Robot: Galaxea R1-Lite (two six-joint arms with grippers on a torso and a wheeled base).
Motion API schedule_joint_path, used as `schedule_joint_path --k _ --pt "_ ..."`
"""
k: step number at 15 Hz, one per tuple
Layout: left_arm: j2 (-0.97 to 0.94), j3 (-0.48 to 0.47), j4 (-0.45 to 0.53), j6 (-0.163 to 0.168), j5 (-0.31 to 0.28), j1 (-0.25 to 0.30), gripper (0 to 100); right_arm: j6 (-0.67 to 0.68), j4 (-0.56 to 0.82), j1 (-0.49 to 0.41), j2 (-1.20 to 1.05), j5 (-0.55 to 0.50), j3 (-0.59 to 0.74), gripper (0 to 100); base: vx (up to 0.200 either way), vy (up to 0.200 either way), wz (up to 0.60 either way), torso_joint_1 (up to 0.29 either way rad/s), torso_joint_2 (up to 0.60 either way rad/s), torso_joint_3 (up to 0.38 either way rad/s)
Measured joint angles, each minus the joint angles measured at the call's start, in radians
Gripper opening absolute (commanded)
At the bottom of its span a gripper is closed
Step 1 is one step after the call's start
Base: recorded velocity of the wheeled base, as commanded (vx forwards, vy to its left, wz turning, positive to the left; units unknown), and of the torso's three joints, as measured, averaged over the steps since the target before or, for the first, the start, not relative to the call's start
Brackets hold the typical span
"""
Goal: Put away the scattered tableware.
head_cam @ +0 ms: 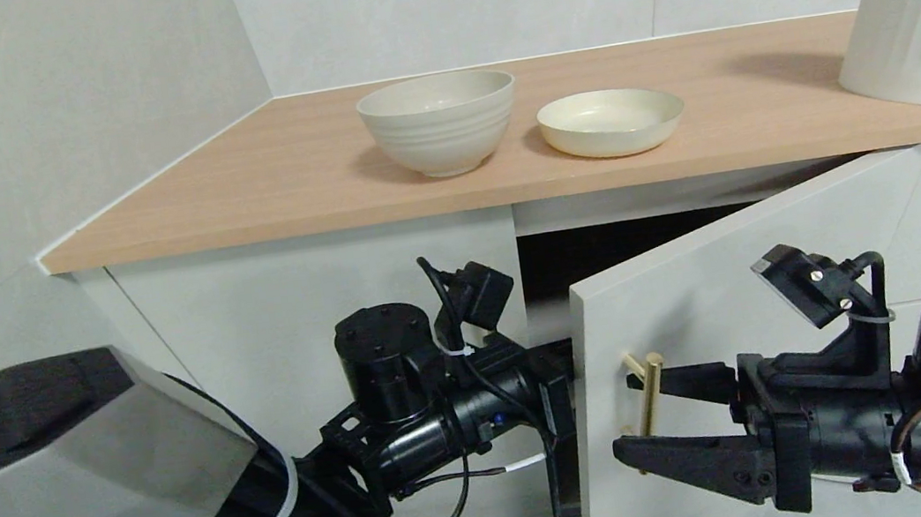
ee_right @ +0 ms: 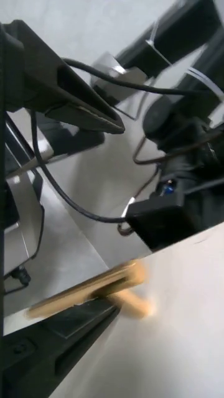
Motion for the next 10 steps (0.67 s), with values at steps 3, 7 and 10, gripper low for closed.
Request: schedule_joint_path --k 3,7,10 --pt "0.023 0.0 -0.015 -0.002 0.0 -0.005 0 -0.002 0.001 -0.052 -0.001 -0.006 0.0 100 0.0 0.0 0.0 0.0 0.0 0.0" --pt "0.031 0.002 -0.039 -0.011 0.003 -0.004 0 -0.102 0.006 -0.106 -0.01 -0.068 0.031 100 0.0 0.0 0.0 0.0 0.0 0.0" --pt "0.014 0.001 -0.003 -0.023 0.001 -0.003 0 -0.109 0.049 -0.111 -0.073 -0.164 0.076 100 0.0 0.0 0.0 0.0 0.0 0.0"
